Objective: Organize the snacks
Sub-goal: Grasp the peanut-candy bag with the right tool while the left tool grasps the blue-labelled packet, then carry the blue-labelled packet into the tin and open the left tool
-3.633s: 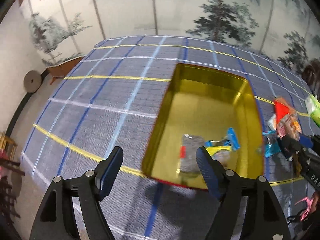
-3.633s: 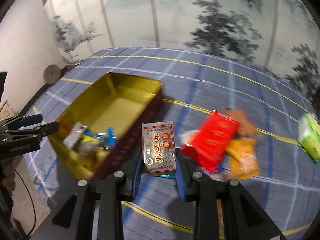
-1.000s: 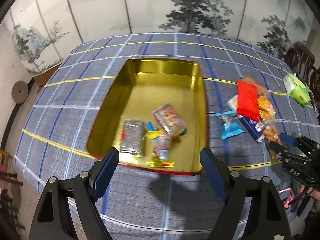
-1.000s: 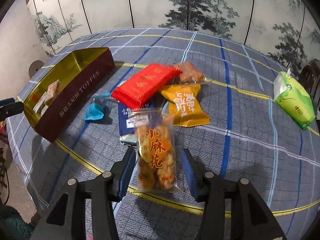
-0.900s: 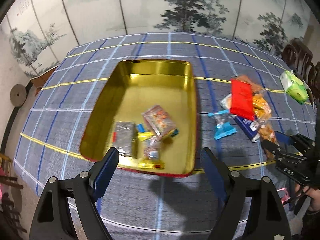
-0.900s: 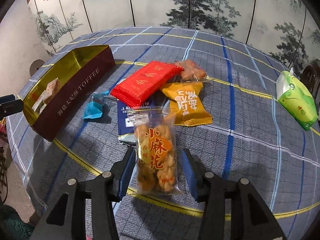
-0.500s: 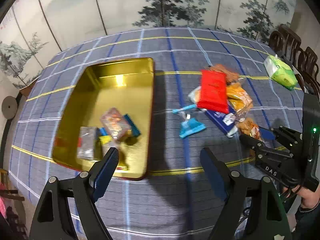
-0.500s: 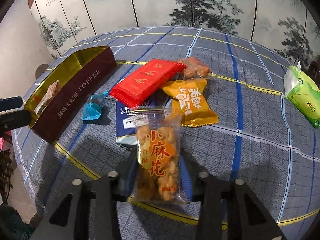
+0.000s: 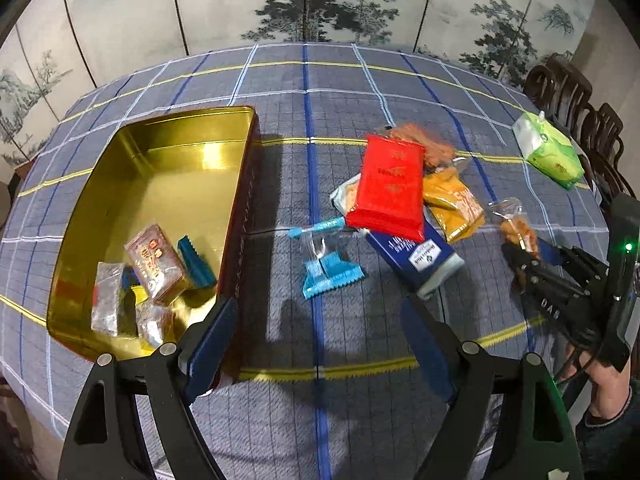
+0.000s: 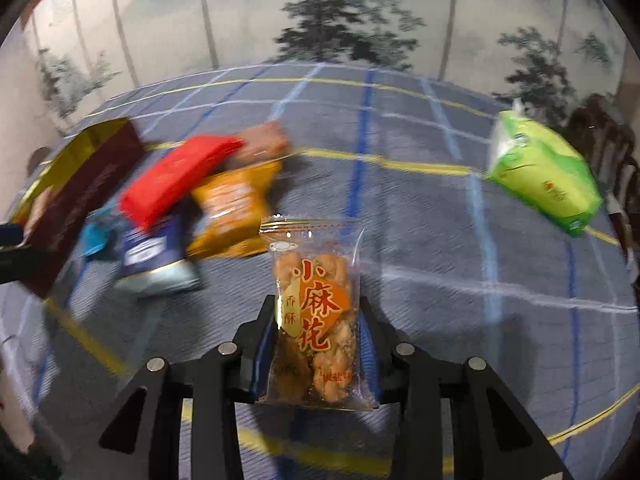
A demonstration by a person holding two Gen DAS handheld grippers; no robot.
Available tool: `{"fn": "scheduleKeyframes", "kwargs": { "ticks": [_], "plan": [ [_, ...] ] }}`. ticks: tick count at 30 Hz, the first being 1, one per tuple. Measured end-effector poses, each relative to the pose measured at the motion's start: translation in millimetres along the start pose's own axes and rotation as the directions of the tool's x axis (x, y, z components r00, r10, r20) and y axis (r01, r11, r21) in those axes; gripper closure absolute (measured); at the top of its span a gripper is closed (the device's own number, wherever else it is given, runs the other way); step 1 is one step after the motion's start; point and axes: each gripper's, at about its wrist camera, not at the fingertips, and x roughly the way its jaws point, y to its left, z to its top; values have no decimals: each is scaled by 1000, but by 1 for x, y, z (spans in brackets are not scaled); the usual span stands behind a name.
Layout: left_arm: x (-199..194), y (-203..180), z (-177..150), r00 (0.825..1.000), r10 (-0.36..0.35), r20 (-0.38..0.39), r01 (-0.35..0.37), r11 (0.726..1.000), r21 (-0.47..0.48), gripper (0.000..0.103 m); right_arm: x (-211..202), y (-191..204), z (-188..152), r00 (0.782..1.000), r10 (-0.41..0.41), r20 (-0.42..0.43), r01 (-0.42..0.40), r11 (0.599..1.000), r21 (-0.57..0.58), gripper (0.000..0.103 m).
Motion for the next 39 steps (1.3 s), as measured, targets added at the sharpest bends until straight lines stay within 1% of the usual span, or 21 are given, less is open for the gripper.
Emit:
{"fn": "scheduleKeyframes", "kwargs": {
  "ticks": [4, 7, 8, 9, 12, 19, 21, 23, 25, 31, 32, 33, 34, 39],
  "plan": [
    [10, 3, 8, 1000, 15, -5, -15, 1000, -24, 23, 9, -19, 8, 998, -54, 20, 54, 998, 26, 66],
    [20, 5, 14, 1000, 12, -21, -13, 999, -50, 29, 12, -33, 11, 997, -64, 33, 62, 997, 53, 66],
    [23, 5, 15, 1000, 6, -26, -7, 998, -59, 34, 13, -36, 12, 997, -70, 37, 68, 996, 56, 66],
    [26, 5, 17, 999, 0, -34, -3, 998, -67, 39, 13, -39, 12, 997, -69, 40, 67, 996, 61, 66],
    [34, 5, 21, 999, -5, -53, 0, 996, -87, 46, 13, -43, 11, 996, -67, 55, 64, 996, 61, 65],
    [48, 3, 31, 997, 3, -80, -13, 993, -116, 51, 13, -44, 8, 996, -64, 56, 60, 996, 63, 65],
    [52, 0, 34, 996, 7, -85, -16, 994, -109, 59, 13, -44, 8, 997, -61, 56, 58, 996, 65, 65],
    [56, -1, 35, 995, 6, -95, -16, 994, -112, 62, 15, -44, 9, 997, -59, 56, 55, 996, 66, 65],
    [60, -1, 35, 994, -10, -110, -4, 992, -125, 63, 15, -45, 9, 997, -57, 56, 53, 996, 68, 65],
    [64, -2, 32, 992, -9, -125, -6, 993, -118, 64, 15, -47, 10, 997, -45, 58, 41, 996, 75, 65],
    [64, -2, 31, 992, -11, -125, -4, 993, -118, 67, 15, -47, 10, 997, -46, 58, 42, 996, 74, 65],
    [65, -2, 31, 992, -13, -128, -2, 993, -120, 75, 15, -47, 10, 997, -46, 58, 42, 996, 74, 65],
    [65, -1, 31, 991, -14, -134, -2, 993, -120, 77, 15, -47, 10, 997, -46, 58, 42, 996, 74, 65],
    [62, -2, 28, 991, -8, -131, -6, 994, -106, 79, 15, -47, 10, 997, -46, 58, 42, 996, 74, 65]
  ]
}}
